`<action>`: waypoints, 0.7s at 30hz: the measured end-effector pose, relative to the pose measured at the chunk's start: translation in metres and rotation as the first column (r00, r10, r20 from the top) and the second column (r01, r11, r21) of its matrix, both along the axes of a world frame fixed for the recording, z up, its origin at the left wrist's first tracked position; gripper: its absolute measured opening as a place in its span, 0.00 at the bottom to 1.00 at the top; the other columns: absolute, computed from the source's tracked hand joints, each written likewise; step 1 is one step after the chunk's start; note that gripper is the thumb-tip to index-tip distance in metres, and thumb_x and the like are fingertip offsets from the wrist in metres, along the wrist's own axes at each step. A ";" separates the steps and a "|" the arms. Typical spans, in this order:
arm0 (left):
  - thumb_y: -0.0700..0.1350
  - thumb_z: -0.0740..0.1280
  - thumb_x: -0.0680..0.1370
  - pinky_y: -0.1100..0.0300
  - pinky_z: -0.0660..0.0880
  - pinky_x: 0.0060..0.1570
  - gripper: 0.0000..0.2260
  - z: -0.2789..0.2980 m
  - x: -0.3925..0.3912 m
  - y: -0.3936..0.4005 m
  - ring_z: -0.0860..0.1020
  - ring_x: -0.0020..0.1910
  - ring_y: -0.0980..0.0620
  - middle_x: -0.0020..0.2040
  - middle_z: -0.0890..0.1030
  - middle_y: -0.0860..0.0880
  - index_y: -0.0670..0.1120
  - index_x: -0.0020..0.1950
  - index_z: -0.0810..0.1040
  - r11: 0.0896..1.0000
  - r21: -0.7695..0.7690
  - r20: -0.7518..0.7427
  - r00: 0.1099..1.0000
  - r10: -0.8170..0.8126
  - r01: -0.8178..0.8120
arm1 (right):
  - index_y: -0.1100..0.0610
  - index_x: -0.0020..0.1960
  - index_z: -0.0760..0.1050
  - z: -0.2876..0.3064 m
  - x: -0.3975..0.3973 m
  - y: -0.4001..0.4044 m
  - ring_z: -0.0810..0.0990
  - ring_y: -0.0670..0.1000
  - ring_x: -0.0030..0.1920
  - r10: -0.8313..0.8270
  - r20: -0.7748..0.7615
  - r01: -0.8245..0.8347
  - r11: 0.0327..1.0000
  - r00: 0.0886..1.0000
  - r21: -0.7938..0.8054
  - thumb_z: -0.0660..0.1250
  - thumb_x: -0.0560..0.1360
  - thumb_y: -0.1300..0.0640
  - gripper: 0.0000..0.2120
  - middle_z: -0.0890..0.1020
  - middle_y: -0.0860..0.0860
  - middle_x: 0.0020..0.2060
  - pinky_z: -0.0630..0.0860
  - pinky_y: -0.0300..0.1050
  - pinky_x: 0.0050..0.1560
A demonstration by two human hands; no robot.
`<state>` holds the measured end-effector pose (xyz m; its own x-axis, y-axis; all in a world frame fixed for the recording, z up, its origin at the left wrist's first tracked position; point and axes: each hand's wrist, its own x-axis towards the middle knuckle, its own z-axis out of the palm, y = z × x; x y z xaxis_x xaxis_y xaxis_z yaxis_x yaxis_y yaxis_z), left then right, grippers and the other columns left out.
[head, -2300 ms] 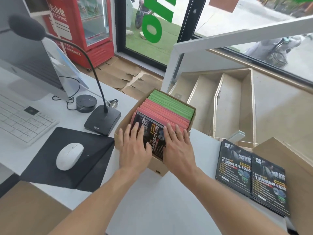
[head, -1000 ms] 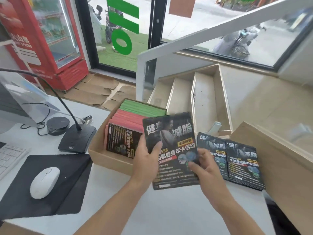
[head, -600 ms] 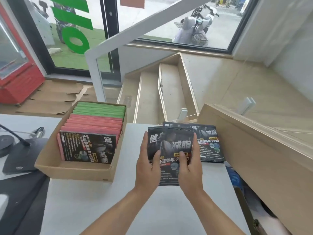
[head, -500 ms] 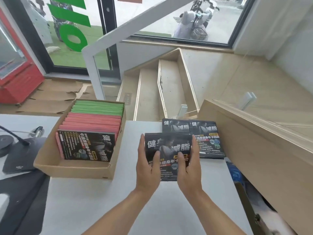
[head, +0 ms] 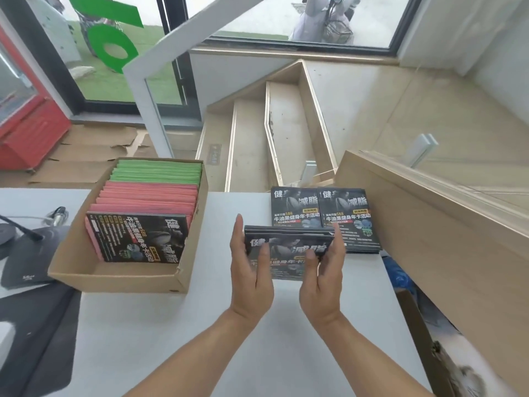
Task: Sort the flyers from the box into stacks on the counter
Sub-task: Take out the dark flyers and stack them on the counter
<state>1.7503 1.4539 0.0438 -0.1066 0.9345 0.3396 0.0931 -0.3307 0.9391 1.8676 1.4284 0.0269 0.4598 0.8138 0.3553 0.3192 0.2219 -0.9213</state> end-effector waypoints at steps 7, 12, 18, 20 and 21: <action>0.41 0.60 0.84 0.62 0.66 0.72 0.31 -0.024 0.002 -0.007 0.65 0.76 0.59 0.76 0.65 0.67 0.71 0.77 0.54 0.997 -0.071 -0.052 0.999 0.013 -0.017 | 0.41 0.75 0.60 -0.023 -0.003 -0.004 0.76 0.49 0.66 -0.010 -0.045 0.007 0.998 0.999 -0.057 0.58 0.83 0.61 0.25 0.75 0.42 0.66 0.73 0.41 0.65; 0.38 0.60 0.84 0.73 0.64 0.67 0.29 0.006 0.019 0.040 0.66 0.71 0.69 0.72 0.64 0.74 0.62 0.78 0.54 0.982 -0.189 -0.058 0.998 0.005 -0.016 | 0.48 0.78 0.59 0.004 0.012 0.037 0.75 0.44 0.68 0.001 -0.062 -0.015 0.971 0.998 -0.239 0.57 0.85 0.57 0.23 0.76 0.44 0.67 0.74 0.45 0.65; 0.32 0.62 0.79 0.51 0.75 0.65 0.33 0.019 0.038 0.145 0.72 0.66 0.48 0.72 0.67 0.49 0.52 0.81 0.57 0.850 -0.527 -0.202 0.975 -0.090 -0.030 | 0.44 0.79 0.58 0.043 0.057 0.125 0.75 0.37 0.41 0.056 0.019 -0.032 0.780 0.998 -0.624 0.59 0.85 0.60 0.26 0.77 0.43 0.54 0.72 0.33 0.34; 0.31 0.63 0.77 0.50 0.77 0.62 0.34 0.012 0.046 0.171 0.73 0.64 0.47 0.72 0.68 0.48 0.51 0.80 0.59 0.817 -0.577 -0.222 0.964 -0.146 -0.009 | 0.44 0.79 0.58 0.043 0.068 0.147 0.76 0.43 0.39 0.061 0.073 0.005 0.733 0.995 -0.680 0.59 0.84 0.61 0.27 0.78 0.46 0.49 0.71 0.35 0.26; 0.31 0.64 0.77 0.48 0.78 0.61 0.34 0.007 0.049 0.182 0.74 0.64 0.46 0.71 0.69 0.48 0.51 0.79 0.60 0.800 -0.600 -0.223 0.961 -0.164 -0.003 | 0.44 0.79 0.58 0.041 0.073 0.156 0.77 0.45 0.38 0.058 0.103 0.030 0.719 0.993 -0.695 0.60 0.84 0.61 0.27 0.79 0.47 0.51 0.70 0.36 0.25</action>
<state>1.7997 1.6358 0.0513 -0.0109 0.9612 -0.2758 0.3500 0.2620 0.8994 1.9405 1.5839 0.0683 0.4405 0.8578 -0.2649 0.4292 -0.4604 -0.7771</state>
